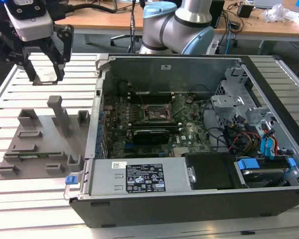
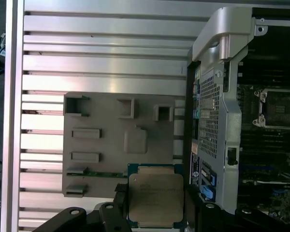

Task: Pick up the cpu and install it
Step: 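Pick up the cpu and move it towards the insertion slot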

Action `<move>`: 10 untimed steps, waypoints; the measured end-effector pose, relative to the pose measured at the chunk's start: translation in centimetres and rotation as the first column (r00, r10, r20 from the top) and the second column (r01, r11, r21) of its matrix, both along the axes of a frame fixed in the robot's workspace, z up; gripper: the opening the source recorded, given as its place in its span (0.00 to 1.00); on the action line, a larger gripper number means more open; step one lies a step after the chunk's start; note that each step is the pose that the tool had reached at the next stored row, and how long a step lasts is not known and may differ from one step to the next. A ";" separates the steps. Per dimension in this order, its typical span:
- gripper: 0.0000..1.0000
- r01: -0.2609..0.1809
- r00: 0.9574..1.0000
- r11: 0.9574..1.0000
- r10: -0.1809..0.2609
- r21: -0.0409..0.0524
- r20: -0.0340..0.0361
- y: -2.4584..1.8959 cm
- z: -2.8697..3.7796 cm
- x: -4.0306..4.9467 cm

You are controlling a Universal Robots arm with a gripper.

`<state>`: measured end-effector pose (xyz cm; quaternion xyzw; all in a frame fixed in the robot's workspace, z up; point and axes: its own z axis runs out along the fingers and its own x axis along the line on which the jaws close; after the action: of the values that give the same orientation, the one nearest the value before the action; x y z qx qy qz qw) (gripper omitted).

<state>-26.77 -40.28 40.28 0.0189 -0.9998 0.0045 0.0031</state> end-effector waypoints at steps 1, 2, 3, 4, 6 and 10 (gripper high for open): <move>0.55 0.000 1.000 1.000 0.000 0.000 0.000 0.03 -0.08 0.16; 0.55 0.000 1.000 1.000 0.000 0.000 0.000 0.06 -0.17 0.33; 0.55 0.000 1.000 1.000 0.000 0.000 0.000 0.14 -0.29 0.83; 0.55 0.000 1.000 1.000 0.000 0.000 0.000 0.22 -0.36 1.36; 0.55 0.000 1.000 1.000 0.000 0.000 0.000 0.30 -0.43 2.17; 0.55 0.000 1.000 1.000 0.000 0.000 0.000 0.32 -0.50 3.02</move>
<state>-23.75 -39.96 39.78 0.0189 -0.9998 0.0046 0.0032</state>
